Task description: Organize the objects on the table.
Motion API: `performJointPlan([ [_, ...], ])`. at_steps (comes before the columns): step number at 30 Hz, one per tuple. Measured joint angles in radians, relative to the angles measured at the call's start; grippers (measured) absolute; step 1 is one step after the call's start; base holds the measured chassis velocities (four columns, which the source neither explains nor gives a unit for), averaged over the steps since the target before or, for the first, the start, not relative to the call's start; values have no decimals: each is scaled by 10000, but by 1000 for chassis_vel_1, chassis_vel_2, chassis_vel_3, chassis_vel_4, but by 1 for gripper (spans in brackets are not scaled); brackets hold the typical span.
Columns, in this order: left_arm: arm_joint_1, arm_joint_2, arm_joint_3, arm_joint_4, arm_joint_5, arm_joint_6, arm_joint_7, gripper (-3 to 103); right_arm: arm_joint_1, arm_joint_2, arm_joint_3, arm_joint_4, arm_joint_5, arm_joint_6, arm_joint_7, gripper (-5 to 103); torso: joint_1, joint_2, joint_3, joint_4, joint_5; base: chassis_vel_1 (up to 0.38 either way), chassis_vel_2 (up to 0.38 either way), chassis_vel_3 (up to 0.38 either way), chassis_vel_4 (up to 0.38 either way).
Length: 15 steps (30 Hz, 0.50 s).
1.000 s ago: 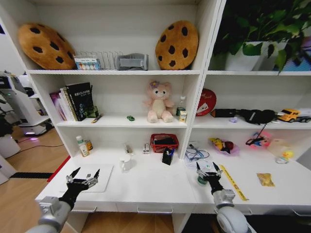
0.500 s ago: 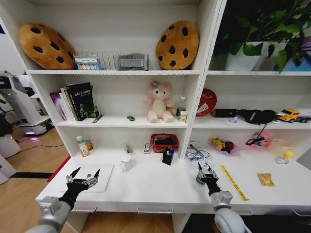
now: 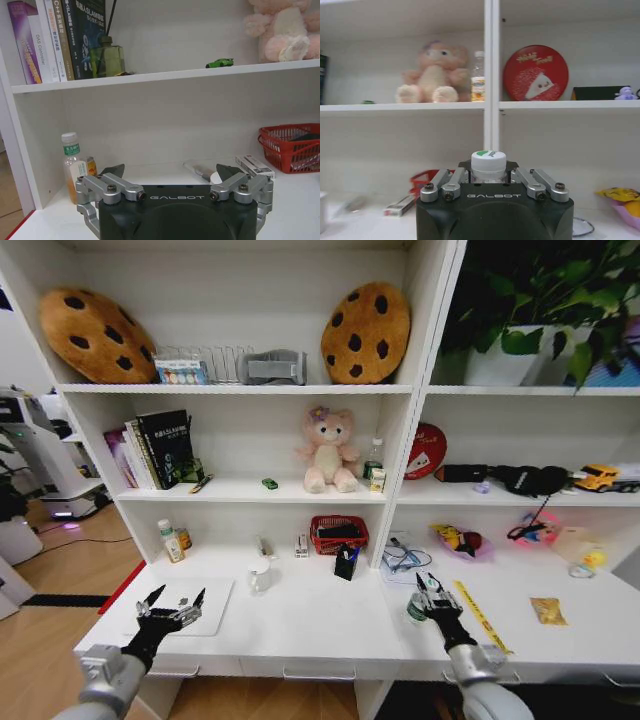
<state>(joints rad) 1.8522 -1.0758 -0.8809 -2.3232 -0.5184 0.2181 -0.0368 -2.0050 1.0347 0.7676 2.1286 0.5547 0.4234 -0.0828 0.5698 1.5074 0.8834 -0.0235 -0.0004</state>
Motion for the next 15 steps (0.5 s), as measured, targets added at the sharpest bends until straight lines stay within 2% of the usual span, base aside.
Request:
performJointPlan([
  [1,0,0,0,0,0,0,0,100,-1237,168,452,-170,134,1173,-1186,31,0,1,-1,-3,-1,0,0,0,0],
  [2,0,0,0,0,0,0,0,100,-1237,168,452,-170,134,1173,-1186,31,0,1,-1,-3,-1,0,0,0,0],
  [4,0,0,0,0,0,0,0,100,-2362,451,618,-1090,-75,2682,-2436,31,-1,2,-1,0,-1,0,0,0,0],
  [6,0,0,0,0,0,0,0,100,-2724,773,474,-2332,-606,3606,-3055,31,-1,2,0,-1,4,0,0,0,0],
  [12,0,0,-1,0,0,0,2,100,-2296,1006,-439,-4415,-863,3911,-3180,31,-1,2,0,4,8,0,0,0,0],
  [14,-1,-1,0,0,0,0,2,100,-1539,1047,-1102,-5963,-778,3908,-2912,31,-1,1,0,2,6,0,0,0,0],
  [15,-1,-1,0,0,0,0,2,100,-1539,1047,-1102,-5963,-778,3908,-2912,31,-1,1,0,2,6,0,0,0,0],
])
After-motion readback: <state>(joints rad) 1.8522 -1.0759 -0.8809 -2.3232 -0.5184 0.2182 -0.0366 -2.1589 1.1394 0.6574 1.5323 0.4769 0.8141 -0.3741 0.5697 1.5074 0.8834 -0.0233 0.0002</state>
